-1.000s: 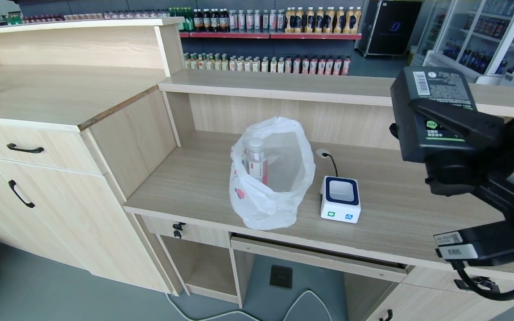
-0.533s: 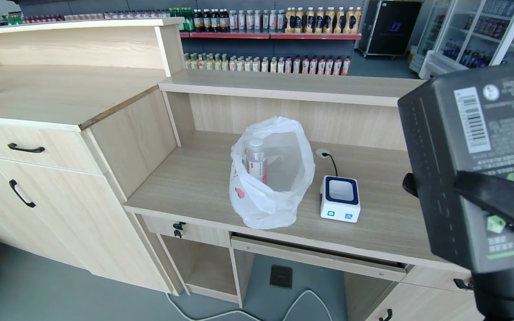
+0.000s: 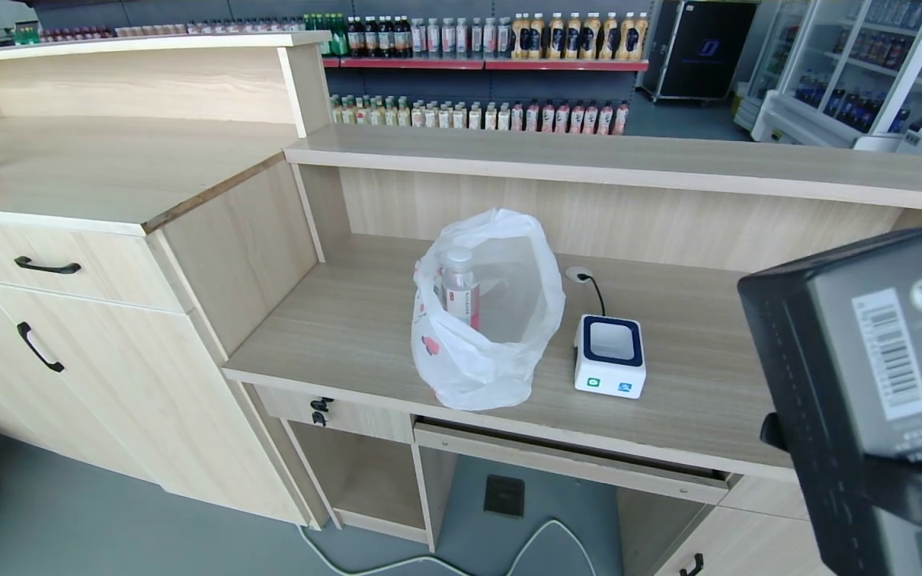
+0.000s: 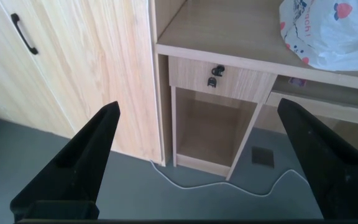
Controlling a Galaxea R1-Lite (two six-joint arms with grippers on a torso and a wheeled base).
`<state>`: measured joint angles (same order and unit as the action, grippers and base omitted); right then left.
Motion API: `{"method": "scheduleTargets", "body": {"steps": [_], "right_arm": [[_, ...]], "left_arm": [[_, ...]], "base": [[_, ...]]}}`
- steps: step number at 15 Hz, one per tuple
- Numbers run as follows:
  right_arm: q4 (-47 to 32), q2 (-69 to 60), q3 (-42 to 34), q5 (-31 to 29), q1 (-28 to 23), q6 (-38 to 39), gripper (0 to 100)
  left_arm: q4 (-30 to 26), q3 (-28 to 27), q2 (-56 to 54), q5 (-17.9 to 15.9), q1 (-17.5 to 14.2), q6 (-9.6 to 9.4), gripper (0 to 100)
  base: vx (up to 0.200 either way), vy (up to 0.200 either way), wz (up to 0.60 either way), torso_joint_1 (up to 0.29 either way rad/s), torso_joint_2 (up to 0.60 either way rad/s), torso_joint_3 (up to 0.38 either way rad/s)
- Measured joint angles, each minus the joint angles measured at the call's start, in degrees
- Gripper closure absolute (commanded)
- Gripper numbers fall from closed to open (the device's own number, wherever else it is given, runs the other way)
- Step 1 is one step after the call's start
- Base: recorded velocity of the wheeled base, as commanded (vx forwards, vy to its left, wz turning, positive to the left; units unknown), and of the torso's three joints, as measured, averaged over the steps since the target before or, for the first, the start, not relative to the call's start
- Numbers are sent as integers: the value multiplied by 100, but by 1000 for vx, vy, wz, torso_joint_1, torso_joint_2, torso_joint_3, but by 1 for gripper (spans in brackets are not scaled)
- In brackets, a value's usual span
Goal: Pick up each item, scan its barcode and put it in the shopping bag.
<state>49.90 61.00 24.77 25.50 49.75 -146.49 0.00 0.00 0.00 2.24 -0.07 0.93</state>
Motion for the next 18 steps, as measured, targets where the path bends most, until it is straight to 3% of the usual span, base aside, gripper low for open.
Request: {"method": "scheduleTargets", "body": {"steps": [15,16,18], "right_arm": [[60,10,41,-16,-11,6,100],[128,46,98,-84,-46,217,100],[219,149,325,-675,-394,1846,100]], "left_arm": [[0,0,0,-4,0,2,0],[0,0,0,0,0,2,0],[0,0,0,-1,-2,2,0]], "base": [[0,0,0,0,0,0],[0,0,0,0,0,0],[0,0,0,0,0,0]]}}
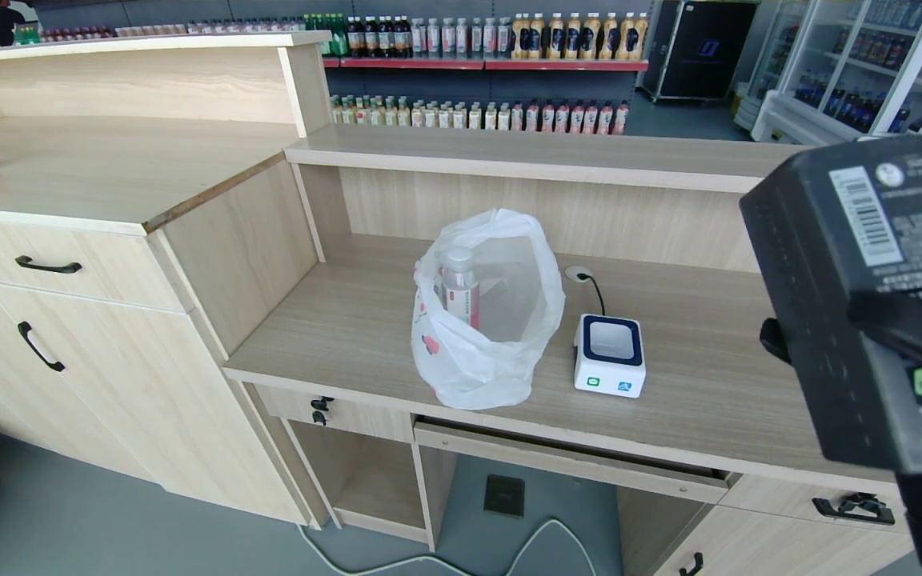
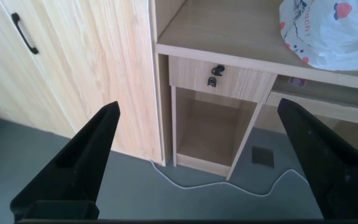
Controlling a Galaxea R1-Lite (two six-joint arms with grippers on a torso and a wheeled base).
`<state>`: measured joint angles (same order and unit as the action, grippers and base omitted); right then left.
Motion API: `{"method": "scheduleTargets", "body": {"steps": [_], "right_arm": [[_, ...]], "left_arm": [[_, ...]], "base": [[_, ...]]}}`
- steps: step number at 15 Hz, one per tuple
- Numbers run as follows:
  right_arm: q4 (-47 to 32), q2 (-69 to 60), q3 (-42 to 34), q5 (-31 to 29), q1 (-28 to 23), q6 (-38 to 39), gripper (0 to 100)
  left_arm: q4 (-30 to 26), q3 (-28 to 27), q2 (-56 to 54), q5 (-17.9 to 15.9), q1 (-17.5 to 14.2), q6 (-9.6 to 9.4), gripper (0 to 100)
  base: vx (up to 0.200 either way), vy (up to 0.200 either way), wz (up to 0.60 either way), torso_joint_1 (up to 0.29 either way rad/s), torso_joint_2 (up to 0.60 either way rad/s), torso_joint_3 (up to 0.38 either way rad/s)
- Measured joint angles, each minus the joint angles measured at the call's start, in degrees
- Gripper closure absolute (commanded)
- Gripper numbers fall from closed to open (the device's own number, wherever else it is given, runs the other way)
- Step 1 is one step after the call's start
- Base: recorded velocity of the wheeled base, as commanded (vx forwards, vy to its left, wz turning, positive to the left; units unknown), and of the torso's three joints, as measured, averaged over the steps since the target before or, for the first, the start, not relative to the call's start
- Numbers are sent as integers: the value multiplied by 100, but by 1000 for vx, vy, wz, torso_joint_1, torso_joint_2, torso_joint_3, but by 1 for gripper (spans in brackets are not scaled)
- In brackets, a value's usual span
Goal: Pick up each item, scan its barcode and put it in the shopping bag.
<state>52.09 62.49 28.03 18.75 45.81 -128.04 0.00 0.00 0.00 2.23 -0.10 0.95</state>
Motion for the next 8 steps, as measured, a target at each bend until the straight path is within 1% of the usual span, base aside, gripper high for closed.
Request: {"method": "scheduleTargets", "body": {"steps": [2,3,4,5,6,7,8], "right_arm": [[27,151,184,-1052,-428,2598,100],[32,252,247,-1747,-607,3774,100],[27,383,361,-2792,-819,4812,100],[5,521,511,-3872,-1078,5528,100],[-77,672,701,-4823,-1481,6177,100],[-316,802,885,-5381,-1905,6662,100],[-736,923,1097,-5674,-2421,7113,100]], "left_arm": [[0,0,0,1,0,0,0],[0,0,0,4,2,0,0],[0,0,0,4,5,0,0],[0,0,0,4,5,0,0],[0,0,0,1,5,0,0],[0,0,0,1,5,0,0],[0,0,0,1,5,0,0]], "base": [[0,0,0,0,0,0],[0,0,0,0,0,0],[0,0,0,0,0,0],[0,0,0,0,0,0],[0,0,0,0,0,0],[0,0,0,0,0,0],[0,0,0,0,0,0]]}}
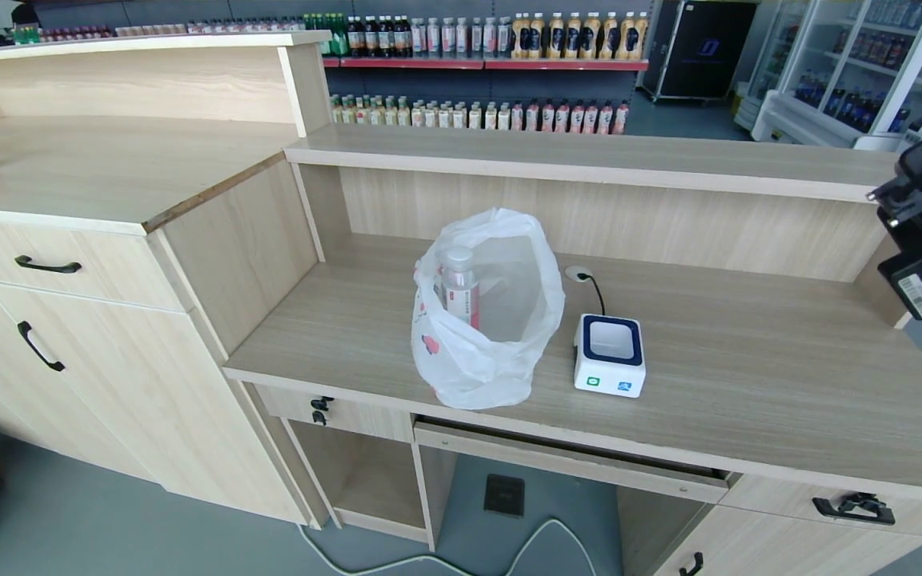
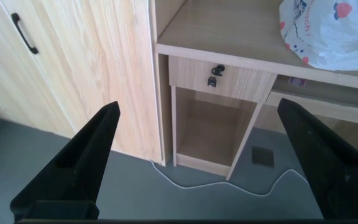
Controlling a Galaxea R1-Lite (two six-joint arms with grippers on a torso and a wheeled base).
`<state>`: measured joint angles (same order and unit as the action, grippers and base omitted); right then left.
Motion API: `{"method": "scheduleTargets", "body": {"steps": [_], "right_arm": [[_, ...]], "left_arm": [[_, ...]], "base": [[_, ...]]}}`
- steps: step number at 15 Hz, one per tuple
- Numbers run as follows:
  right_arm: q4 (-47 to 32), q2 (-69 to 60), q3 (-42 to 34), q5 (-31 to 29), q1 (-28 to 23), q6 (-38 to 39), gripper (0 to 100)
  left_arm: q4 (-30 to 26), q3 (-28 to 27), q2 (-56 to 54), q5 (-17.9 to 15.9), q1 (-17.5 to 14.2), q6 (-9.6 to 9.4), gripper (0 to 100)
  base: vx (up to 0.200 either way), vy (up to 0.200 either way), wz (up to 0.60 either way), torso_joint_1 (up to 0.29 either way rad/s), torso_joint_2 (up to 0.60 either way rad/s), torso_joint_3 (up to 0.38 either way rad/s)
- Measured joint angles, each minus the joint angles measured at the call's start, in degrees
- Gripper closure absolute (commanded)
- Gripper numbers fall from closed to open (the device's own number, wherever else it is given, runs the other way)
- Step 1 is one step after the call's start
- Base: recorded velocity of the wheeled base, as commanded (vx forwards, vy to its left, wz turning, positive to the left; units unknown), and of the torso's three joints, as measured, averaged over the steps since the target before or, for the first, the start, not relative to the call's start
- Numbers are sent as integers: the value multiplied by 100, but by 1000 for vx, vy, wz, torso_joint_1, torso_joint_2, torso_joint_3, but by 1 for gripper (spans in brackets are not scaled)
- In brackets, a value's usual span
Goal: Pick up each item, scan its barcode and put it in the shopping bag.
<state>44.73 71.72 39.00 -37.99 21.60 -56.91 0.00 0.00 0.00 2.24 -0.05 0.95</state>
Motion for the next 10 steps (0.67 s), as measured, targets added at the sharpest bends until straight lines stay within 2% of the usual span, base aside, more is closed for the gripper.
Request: {"method": "scheduleTargets", "body": {"steps": [2,3,5,6,7,8,9,10], "right_arm": [[-1454,223,555,-118,-1180,920,100],[-2182,312,883,132,-1751,1246,100],[-2914,491,1527,1519,-2777,1635,100],[-2967,588,1799,1866,-3042,1865,100],[-2778,686,1987,1952,-3135,2210,100],[-2719,745,2039,2072,-3085,2681,100],[-2686,797,2043,2449,-2984,3171,100],[-2675,835,1982,2984,-2915,3323,100]], "left_arm": [[0,0,0,2,-2,0,0],[0,0,0,0,-2,0,0],[0,0,0,0,-2,0,0],[0,0,0,0,-2,0,0],[0,0,0,0,-2,0,0],[0,0,0,0,-2,0,0],[0,0,0,0,-2,0,0],[0,0,0,0,0,0,0]], "base": [[0,0,0,0,0,0],[0,0,0,0,0,0],[0,0,0,0,0,0],[0,0,0,0,0,0],[0,0,0,0,0,0],[0,0,0,0,0,0],[0,0,0,0,0,0],[0,0,0,0,0,0]]}}
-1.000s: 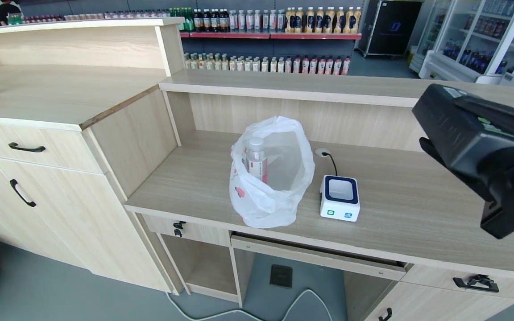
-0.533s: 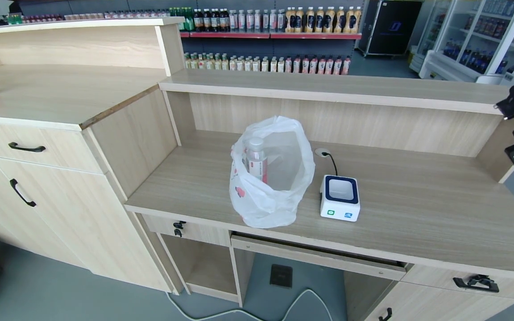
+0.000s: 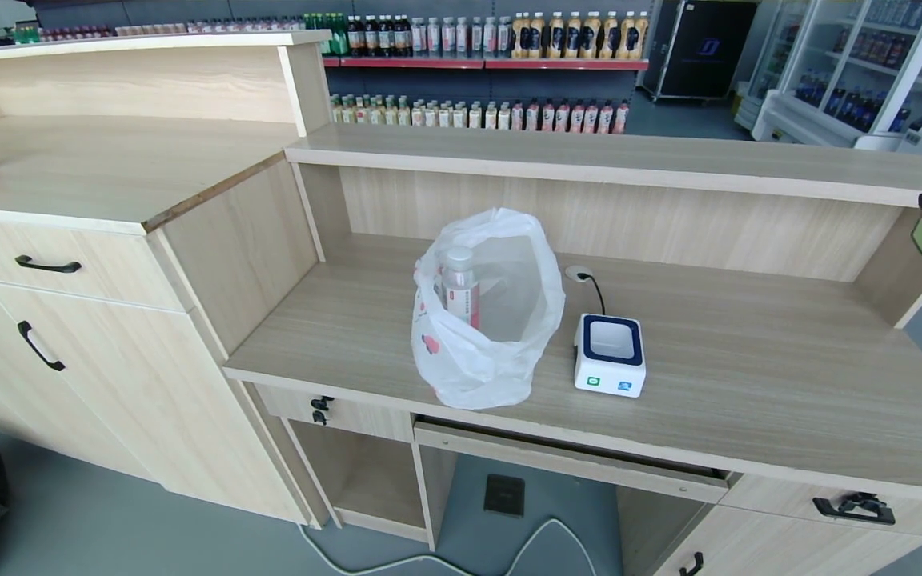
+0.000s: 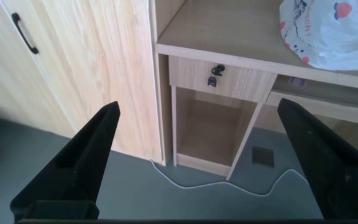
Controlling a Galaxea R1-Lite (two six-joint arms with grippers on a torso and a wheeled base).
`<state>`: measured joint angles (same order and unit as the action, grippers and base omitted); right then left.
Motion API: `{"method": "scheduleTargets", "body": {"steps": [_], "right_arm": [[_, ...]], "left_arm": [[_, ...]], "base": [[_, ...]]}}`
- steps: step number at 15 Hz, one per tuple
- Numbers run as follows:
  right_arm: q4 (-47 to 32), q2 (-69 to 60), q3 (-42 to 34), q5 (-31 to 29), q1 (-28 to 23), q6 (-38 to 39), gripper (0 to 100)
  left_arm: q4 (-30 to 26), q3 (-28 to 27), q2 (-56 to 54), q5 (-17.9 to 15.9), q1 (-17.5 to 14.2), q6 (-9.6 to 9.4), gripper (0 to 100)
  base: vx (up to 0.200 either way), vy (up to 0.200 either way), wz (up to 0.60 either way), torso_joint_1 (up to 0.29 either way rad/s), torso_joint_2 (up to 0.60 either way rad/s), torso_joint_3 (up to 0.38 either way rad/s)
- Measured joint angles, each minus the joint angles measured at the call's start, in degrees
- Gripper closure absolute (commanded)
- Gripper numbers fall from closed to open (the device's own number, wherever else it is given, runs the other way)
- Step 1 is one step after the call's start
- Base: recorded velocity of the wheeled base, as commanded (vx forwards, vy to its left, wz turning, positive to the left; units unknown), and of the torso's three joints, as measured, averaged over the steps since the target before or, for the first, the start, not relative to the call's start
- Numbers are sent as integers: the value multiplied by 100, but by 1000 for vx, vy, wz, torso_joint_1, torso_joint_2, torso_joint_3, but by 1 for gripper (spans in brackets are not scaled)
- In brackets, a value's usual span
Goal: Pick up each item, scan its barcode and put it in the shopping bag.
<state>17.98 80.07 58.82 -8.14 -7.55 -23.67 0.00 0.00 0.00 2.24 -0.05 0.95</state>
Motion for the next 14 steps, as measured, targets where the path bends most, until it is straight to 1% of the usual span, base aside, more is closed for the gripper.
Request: {"method": "scheduleTargets", "body": {"steps": [1,2,3,4,5,6,7,8,9,10,13,14], "right_arm": [[-30,13,-77,469,17,137,100],[-241,2,-155,1096,20,411,100],[-681,-38,-160,1604,-9,674,100],[-1331,-91,-69,1835,-100,764,100],[-1796,-149,94,1933,-271,685,100],[-2055,-215,232,1969,-505,345,100],[-2157,-269,339,1980,-794,-276,100],[-2065,-317,438,1999,-1039,-681,100],[-1723,-361,499,2035,-1174,-706,100],[-1631,-396,449,2098,-1232,-605,100],[-1599,-502,135,2654,-1207,-464,100],[-1624,-532,63,2733,-1193,-418,100]], "left_arm": [[0,0,0,0,-2,0,0],[0,0,0,0,-2,-2,0],[0,0,0,0,-2,0,0],[0,0,0,0,-5,0,0],[0,0,0,2,0,-2,0],[0,0,0,2,0,0,0],[0,0,0,0,0,-2,0],[0,0,0,0,0,0,0],[0,0,0,0,-2,0,0],[0,0,0,2,-5,0,0],[0,0,0,0,-5,0,0],[0,0,0,0,0,0,0]], "base": [[0,0,0,0,0,0],[0,0,0,0,0,0],[0,0,0,0,0,0],[0,0,0,0,0,0],[0,0,0,0,0,0],[0,0,0,0,0,0],[0,0,0,0,0,0],[0,0,0,0,0,0],[0,0,0,0,0,0],[0,0,0,0,0,0],[0,0,0,0,0,0],[0,0,0,0,0,0]]}}
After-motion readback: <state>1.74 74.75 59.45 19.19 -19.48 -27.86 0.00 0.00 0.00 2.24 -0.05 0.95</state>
